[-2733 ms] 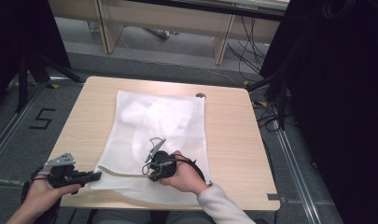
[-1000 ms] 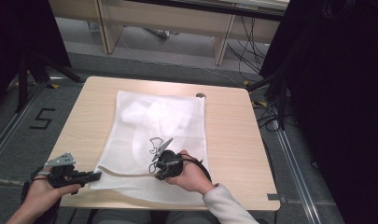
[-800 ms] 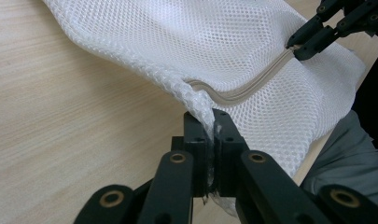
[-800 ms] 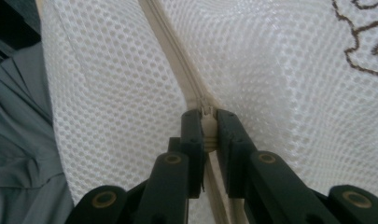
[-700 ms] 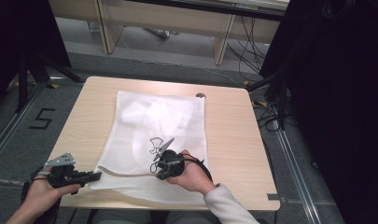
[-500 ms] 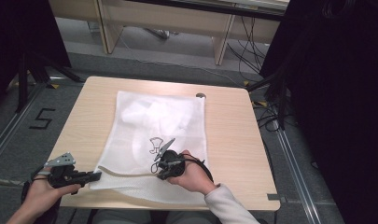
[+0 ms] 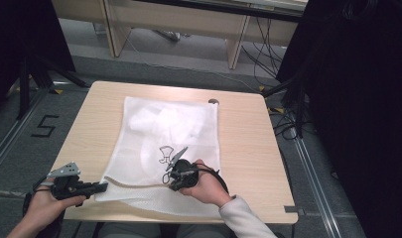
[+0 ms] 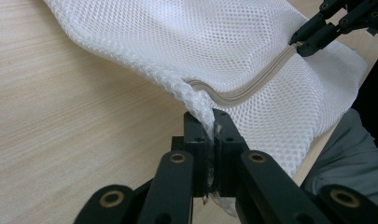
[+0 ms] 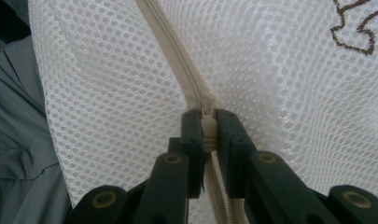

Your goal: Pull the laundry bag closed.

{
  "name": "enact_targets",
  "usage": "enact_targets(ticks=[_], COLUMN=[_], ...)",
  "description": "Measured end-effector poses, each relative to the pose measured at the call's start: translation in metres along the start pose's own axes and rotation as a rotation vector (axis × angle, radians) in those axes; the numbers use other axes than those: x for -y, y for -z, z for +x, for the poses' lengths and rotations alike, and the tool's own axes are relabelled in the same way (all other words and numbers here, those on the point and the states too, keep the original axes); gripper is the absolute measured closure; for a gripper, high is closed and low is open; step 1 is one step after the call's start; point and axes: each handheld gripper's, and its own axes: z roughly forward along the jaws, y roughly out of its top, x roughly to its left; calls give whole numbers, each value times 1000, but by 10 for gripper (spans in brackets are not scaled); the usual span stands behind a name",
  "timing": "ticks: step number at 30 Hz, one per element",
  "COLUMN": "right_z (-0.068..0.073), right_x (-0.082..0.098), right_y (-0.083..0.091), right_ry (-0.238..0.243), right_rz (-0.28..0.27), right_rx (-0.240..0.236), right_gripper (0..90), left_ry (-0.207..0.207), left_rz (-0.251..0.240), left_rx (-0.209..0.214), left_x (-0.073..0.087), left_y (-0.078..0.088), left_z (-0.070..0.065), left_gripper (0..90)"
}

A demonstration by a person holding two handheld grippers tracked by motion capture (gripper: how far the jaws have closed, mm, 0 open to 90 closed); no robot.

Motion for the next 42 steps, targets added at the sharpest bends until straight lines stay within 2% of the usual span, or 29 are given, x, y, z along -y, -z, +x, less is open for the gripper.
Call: enact_targets(ticks=[9, 10, 12, 13, 14, 17, 21, 22, 23, 25, 27, 32, 34, 35, 38, 42], right_z=[-1, -2, -3, -3, -2, -3, -2, -4, -3, -3, -3, -4, -4, -5, -5, -6], right_x=[3, 3, 4, 5, 5, 6, 6, 6, 6, 7, 8, 9, 10, 10, 12, 13], right_y=[0, 0, 1, 2, 2, 1, 3, 3, 3, 4, 5, 6, 7, 7, 9, 8], right_ry=[-6, 4, 15, 2, -3, 10, -6, 11, 0, 9, -12, 3, -17, -6, -22, -14], right_rz=[4, -1, 1, -1, 7, 2, 6, 12, 10, 6, 10, 7, 8, 4, 8, 12], right_rx=[4, -2, 14, 1, 10, 7, 11, 23, 14, 15, 17, 12, 21, 12, 23, 18], right_gripper=[824, 824, 824, 824, 824, 824, 824, 824, 824, 824, 824, 824, 824, 823, 824, 824], left_ry=[3, 4, 0, 0, 2, 2, -3, 1, -3, 2, 1, -1, -1, -1, 2, -3], left_rz=[-6, -6, -1, -3, -4, -4, -1, -4, 1, -4, -3, -2, -2, -2, -4, 2], left_rx=[2, 1, 1, 1, 2, 1, -1, 0, 1, 0, 1, 0, 0, 1, 1, -2], left_x=[0, 0, 0, 0, 0, 0, 0, 0, 0, 0, 0, 0, 0, 0, 0, 0], left_y=[-1, -1, 0, 0, -1, -1, 0, -1, 0, -1, 0, 0, 0, 0, -1, 0], left_z=[-1, -1, 0, 0, -1, -1, 0, -1, 0, -1, 0, 0, 0, 0, 0, 0], left_gripper=[854, 855, 855, 855, 855, 855, 855, 855, 855, 855, 855, 855, 855, 855, 855, 855])
